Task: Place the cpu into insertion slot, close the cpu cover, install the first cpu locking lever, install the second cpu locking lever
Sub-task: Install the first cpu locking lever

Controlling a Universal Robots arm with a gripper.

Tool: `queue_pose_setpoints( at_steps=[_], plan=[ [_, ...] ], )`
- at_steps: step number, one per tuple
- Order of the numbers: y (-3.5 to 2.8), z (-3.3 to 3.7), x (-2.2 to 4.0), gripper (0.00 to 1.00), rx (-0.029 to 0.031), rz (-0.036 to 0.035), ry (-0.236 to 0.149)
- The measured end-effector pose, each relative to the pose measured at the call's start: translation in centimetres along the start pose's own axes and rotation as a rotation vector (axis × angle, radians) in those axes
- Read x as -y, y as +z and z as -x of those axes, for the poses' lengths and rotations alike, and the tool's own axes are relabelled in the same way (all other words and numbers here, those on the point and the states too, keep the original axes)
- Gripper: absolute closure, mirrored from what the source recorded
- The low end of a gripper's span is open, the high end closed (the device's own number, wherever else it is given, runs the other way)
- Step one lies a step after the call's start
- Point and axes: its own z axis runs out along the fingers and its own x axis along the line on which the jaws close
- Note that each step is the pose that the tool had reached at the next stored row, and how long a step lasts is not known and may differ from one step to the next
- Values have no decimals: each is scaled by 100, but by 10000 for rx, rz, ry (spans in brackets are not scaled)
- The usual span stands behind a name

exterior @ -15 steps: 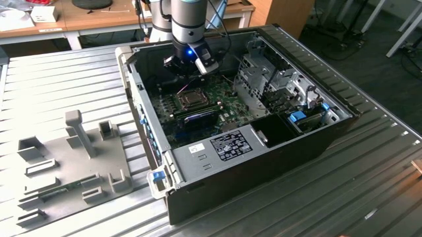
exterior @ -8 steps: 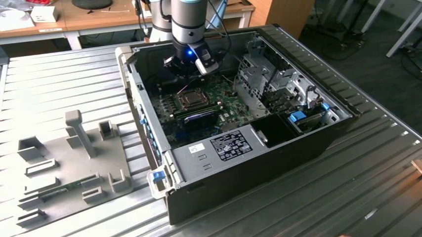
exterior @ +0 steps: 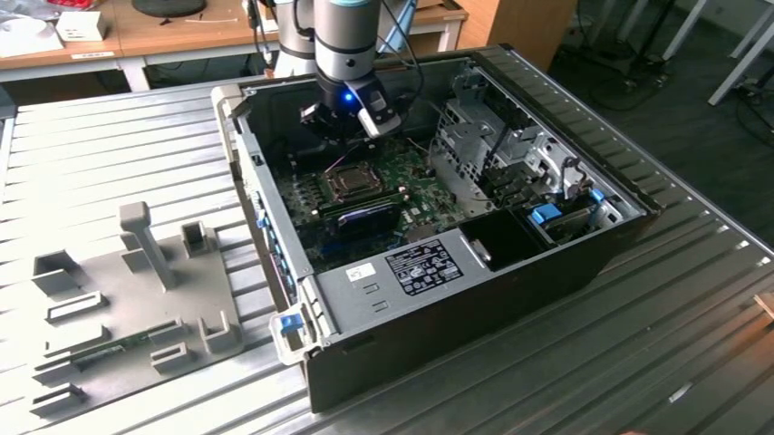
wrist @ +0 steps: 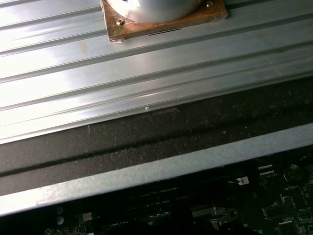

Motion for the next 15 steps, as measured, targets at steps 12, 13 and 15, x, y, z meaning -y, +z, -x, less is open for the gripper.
queue_pose_setpoints(
  at_steps=[12, 13, 15],
  plan=[
    [9, 0, 2, 90, -1, -4, 0],
    [9, 0, 2, 90, -1, -3, 0],
    [10, 0, 2, 90, 0, -2, 0]
  ],
)
